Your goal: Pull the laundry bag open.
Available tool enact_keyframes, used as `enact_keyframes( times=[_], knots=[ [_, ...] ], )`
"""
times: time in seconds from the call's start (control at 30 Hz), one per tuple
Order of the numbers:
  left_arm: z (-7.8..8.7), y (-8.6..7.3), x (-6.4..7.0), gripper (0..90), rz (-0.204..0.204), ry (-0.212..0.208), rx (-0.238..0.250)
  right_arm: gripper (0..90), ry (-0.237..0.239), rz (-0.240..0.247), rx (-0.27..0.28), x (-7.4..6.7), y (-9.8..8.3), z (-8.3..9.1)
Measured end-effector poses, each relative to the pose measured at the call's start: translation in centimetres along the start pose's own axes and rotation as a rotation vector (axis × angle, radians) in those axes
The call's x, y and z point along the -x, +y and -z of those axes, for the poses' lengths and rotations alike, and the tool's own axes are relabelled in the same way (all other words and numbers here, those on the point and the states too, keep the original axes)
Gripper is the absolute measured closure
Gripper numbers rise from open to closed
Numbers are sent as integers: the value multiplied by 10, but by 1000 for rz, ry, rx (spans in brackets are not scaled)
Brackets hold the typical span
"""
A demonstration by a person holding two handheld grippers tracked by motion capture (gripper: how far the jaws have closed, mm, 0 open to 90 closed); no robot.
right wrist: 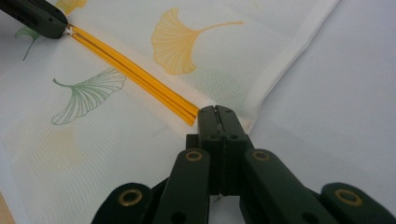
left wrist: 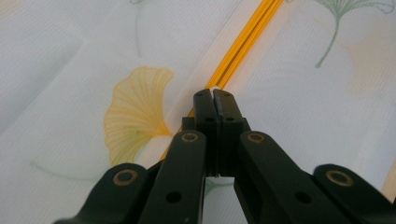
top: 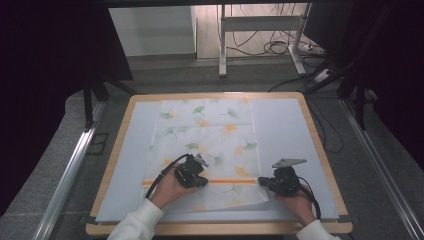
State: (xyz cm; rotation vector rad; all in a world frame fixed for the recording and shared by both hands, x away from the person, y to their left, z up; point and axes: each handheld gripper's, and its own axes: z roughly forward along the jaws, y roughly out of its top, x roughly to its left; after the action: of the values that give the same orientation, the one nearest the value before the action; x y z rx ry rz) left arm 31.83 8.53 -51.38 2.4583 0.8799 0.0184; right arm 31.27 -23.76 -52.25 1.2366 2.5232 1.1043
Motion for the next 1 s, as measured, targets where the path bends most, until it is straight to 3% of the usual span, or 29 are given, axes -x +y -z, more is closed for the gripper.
enact_keyframes(
  times=[1.0],
  knots=[
    [16,-27,-14,900,56,44,10,895,4,1,0,0,0,0]
  ],
)
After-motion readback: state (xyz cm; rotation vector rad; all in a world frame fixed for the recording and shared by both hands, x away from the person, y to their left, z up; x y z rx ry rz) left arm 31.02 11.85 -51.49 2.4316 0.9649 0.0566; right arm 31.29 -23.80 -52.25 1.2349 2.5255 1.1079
